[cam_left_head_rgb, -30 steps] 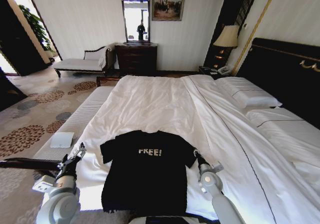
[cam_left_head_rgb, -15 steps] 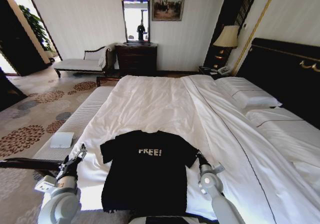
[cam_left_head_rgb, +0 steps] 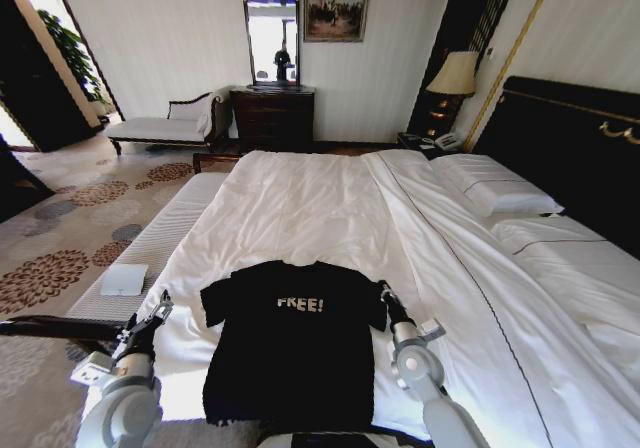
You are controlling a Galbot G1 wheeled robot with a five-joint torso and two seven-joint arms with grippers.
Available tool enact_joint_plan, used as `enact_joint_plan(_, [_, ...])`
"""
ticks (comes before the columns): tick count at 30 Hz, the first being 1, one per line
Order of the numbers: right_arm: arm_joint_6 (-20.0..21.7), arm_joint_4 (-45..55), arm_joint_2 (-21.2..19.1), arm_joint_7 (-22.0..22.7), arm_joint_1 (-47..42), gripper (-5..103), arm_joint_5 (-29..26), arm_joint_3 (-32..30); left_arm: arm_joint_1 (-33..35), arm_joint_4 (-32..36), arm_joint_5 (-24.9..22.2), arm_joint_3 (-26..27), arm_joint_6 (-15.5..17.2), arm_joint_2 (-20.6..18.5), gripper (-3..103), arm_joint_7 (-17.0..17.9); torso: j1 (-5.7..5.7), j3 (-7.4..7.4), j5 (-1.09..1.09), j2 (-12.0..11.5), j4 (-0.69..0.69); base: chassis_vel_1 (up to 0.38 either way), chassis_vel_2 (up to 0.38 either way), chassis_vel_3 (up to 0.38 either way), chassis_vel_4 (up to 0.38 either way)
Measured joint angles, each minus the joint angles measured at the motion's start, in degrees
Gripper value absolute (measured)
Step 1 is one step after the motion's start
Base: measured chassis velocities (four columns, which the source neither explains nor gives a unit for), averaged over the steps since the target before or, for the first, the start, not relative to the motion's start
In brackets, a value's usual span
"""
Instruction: Fold the clothes on the bed.
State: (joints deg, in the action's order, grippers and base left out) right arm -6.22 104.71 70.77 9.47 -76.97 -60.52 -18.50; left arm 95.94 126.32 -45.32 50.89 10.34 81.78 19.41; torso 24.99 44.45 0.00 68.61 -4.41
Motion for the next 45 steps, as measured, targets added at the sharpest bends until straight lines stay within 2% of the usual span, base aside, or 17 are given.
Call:
enact_joint_plan(5, [-0.45,-1.31,-0.78,-0.93,2.29,0,0.46,4.94,0.05,0.49,0.20,0.21,0.00,-0.08,100,0.22,0.00,0.00,0.00,0.00,0.00,0.000,0.000,0.000,0.000])
enact_joint_plan(15, [-0.46,-5.04,1.16,-0.63,5.79,0,0.66,11.16,0.24,-0.40,0.72,0.51,-0.07,0.82,100,0.21,0.00,0.00,-0.01,0.00,0.00,0.000,0.000,0.000,0.000])
enact_joint_plan(28, [-1.31,-10.44,4.76,0.49,9.02,-1,1.74,14.45,-0.69,-2.30,1.42,0.04,-0.13,0.93,100,0.18,0.00,0.00,-0.01,0.00,0.00,0.000,0.000,0.000,0.000])
enact_joint_plan(29, [-1.32,-10.41,4.83,0.42,9.05,4,1.85,14.42,-0.86,-2.47,1.49,-0.05,-0.13,0.93,100,0.18,0.00,0.00,-0.01,0.00,0.00,0.000,0.000,0.000,0.000])
enact_joint_plan(31, [-1.35,-10.15,4.84,0.23,9.02,4,1.89,14.24,-1.03,-2.67,1.52,-0.12,-0.13,0.93,100,0.18,0.00,0.00,0.00,0.00,-0.01,0.000,0.000,0.000,0.000])
enact_joint_plan(34, [-1.70,-6.71,4.52,-1.03,7.91,21,1.16,11.94,-1.47,-3.48,1.45,-0.20,-0.11,0.93,100,0.12,0.00,0.00,0.00,-0.01,0.00,0.000,0.000,0.000,0.000])
enact_joint_plan(35, [-1.70,-6.71,4.52,-1.03,7.91,21,1.16,11.94,-1.47,-3.48,1.45,-0.20,-0.11,0.93,100,0.12,0.00,0.00,0.00,-0.01,0.00,0.000,0.000,0.000,0.000])
enact_joint_plan(38, [-2.18,-1.42,4.22,-2.12,5.82,37,-2.18,7.83,-1.73,-4.35,-1.03,0.00,0.96,0.96,100,0.34,0.00,0.00,0.00,0.00,-0.01,0.000,0.000,0.000,0.000])
enact_joint_plan(39, [-2.18,-1.42,4.22,-2.12,5.82,37,-2.18,7.83,-1.73,-4.35,-1.03,0.00,0.96,0.96,100,0.34,0.00,0.00,0.00,0.00,-0.01,0.000,0.000,0.000,0.000])
enact_joint_plan(40, [-2.41,-0.06,4.16,-2.12,5.23,43,-3.06,6.42,-1.86,-4.72,-2.15,0.13,1.54,0.92,100,0.60,0.00,0.00,0.00,0.00,-0.01,0.000,0.000,0.000,0.000])
enact_joint_plan(41, [-2.56,0.65,4.11,-2.03,4.94,43,-3.34,5.47,-2.00,-5.04,-2.93,0.22,2.07,0.83,100,0.84,0.00,0.00,0.00,0.00,-0.01,0.000,0.000,0.000,0.000])
enact_joint_plan(43, [-2.90,1.83,3.99,-0.44,4.46,53,-2.51,3.21,-2.60,-5.66,-4.58,0.31,3.37,0.65,100,1.44,0.00,0.00,0.00,0.00,-0.01,0.000,0.000,0.000,0.000])
enact_joint_plan(44, [-2.90,1.83,3.99,-0.44,4.46,53,-2.51,3.21,-2.60,-5.66,-4.58,0.31,3.37,0.65,100,1.44,0.00,0.00,0.00,0.00,-0.01,0.000,0.000,0.000,0.000])
enact_joint_plan(45, [-2.88,1.97,3.95,1.18,4.35,59,-0.84,1.90,-3.13,-5.93,-5.58,0.28,4.24,0.64,100,1.76,0.00,0.00,0.01,0.00,-0.01,0.000,0.000,0.000,0.000])
